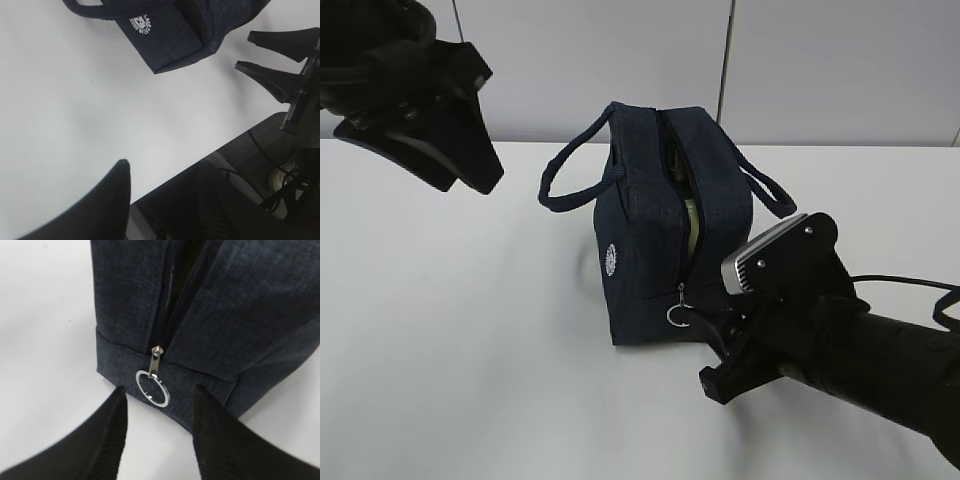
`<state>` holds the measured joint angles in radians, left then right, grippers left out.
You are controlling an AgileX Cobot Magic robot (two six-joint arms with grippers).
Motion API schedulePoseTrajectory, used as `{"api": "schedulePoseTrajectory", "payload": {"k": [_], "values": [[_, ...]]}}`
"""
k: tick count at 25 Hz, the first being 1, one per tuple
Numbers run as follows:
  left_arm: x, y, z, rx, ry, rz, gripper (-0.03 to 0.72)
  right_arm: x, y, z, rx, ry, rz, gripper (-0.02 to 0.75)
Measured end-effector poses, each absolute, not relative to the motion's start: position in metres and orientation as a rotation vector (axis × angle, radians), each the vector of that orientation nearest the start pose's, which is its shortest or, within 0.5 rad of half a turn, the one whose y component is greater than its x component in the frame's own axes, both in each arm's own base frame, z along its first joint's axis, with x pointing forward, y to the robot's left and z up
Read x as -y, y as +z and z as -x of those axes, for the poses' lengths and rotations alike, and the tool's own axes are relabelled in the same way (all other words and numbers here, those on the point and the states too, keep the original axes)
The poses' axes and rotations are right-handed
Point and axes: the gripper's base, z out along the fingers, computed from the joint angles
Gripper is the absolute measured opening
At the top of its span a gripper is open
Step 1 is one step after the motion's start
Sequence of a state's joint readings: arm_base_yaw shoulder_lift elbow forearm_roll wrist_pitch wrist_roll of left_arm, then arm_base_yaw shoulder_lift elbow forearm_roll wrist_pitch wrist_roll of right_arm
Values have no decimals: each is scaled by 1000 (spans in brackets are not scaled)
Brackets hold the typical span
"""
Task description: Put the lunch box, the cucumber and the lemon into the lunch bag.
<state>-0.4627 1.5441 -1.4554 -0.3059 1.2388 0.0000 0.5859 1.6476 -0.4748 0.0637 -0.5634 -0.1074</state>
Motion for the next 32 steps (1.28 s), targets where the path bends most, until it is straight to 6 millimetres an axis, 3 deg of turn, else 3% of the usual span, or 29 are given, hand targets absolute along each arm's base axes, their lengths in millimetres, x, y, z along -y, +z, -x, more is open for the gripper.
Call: {"api": "schedulePoseTrajectory", "payload": {"k": [5, 21, 32], "values": [[162, 346, -267, -2784, -535, -580, 300, -151, 130, -232, -2045, 275, 660, 414], [162, 346, -267, -2784, -535, -580, 300, -162, 112, -249, -2063, 269, 676, 423], [162, 346, -267, -2784, -535, -580, 300, -169, 116, -259, -2039, 276, 678, 422]]}}
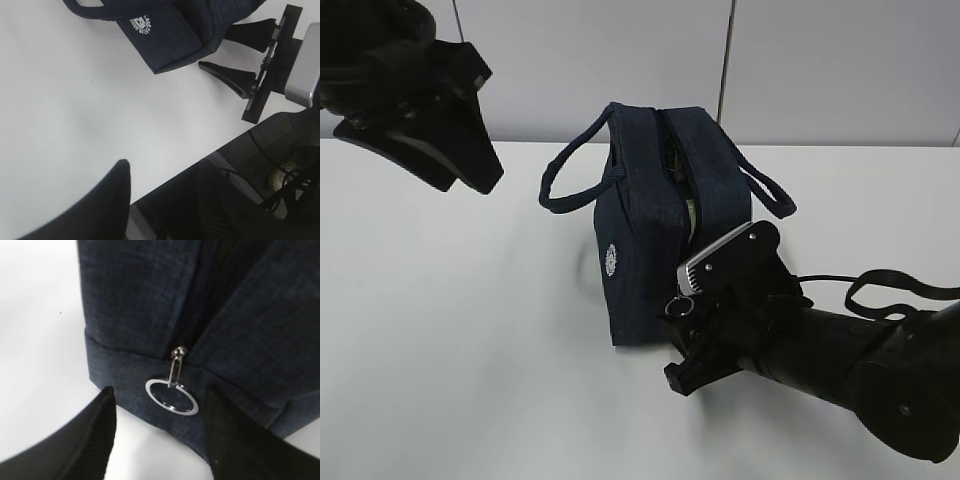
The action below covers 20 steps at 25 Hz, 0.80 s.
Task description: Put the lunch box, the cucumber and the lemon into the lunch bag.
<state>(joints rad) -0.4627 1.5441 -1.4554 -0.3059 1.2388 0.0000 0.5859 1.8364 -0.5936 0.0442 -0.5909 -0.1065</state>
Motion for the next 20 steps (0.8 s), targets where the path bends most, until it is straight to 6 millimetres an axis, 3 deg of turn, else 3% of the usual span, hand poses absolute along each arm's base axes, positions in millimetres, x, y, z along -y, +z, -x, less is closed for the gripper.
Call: {"api": "schedulePoseTrajectory", "payload": {"k": [20], "values": [[162, 346, -267, -2784, -540, -579, 300, -172, 115, -258, -2056, 299, 708, 421]]}}
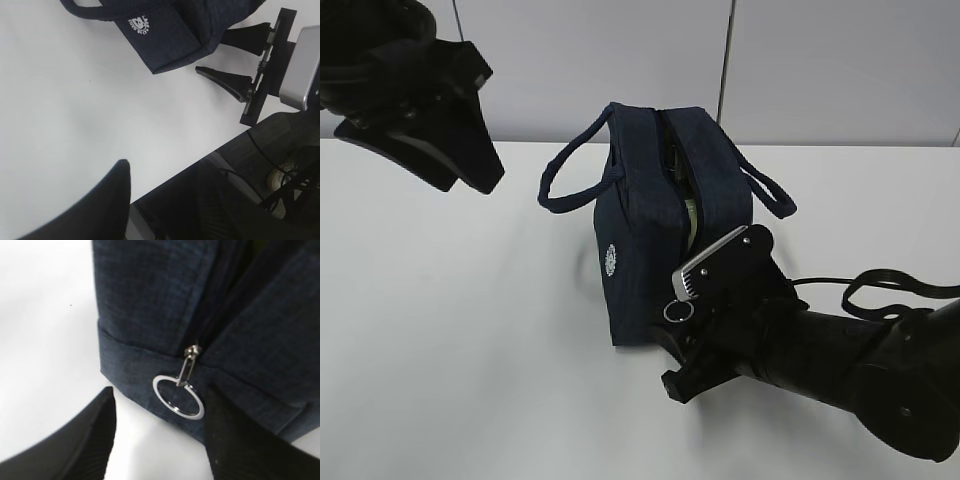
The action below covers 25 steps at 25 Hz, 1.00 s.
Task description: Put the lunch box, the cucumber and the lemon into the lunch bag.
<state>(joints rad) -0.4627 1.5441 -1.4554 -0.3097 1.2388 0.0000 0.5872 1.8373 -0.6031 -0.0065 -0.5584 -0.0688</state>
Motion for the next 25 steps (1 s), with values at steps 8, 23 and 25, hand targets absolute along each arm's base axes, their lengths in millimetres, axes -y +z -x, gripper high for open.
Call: {"api": "schedulePoseTrajectory", "payload": {"k": [8, 23, 25], "values": [[162, 346, -267, -2784, -540, -579, 300, -173, 115, -257, -2055, 312, 722, 412], [163, 346, -266, -2784, -555, -577, 295, -173, 115, -257, -2061, 320, 709, 335], [163, 346, -266, -2784, -555, -577, 292, -173, 115, -257, -2074, 340, 676, 335]]}}
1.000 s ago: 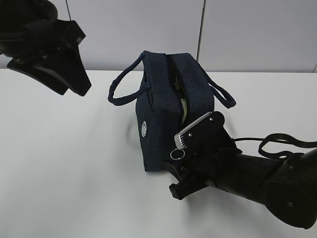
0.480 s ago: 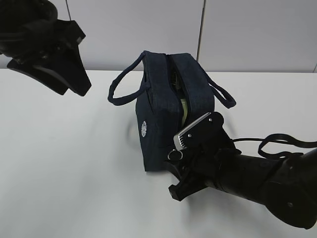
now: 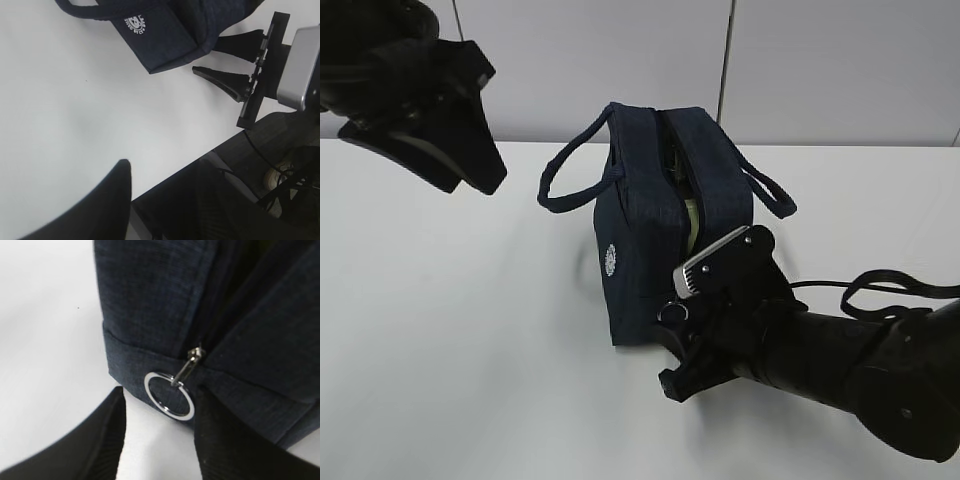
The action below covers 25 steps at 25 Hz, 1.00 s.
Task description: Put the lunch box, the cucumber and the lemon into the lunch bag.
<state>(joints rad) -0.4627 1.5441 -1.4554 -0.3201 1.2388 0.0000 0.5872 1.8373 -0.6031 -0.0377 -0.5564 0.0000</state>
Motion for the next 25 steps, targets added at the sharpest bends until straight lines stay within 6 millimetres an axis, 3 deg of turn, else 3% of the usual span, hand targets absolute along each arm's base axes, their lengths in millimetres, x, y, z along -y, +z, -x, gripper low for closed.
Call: {"api": "schedulePoseTrajectory", "payload": {"k": [7, 17, 25], "values": [[164, 346, -267, -2786, -558, -576, 290, -173, 115, -257, -2107, 390, 584, 334], [164, 346, -267, -2786, -558, -576, 290, -180, 116, -253, -2053, 424, 741, 334], [165, 346, -266, -2787, -582, -572, 290, -180, 118, -254, -2032, 434, 716, 334]]}}
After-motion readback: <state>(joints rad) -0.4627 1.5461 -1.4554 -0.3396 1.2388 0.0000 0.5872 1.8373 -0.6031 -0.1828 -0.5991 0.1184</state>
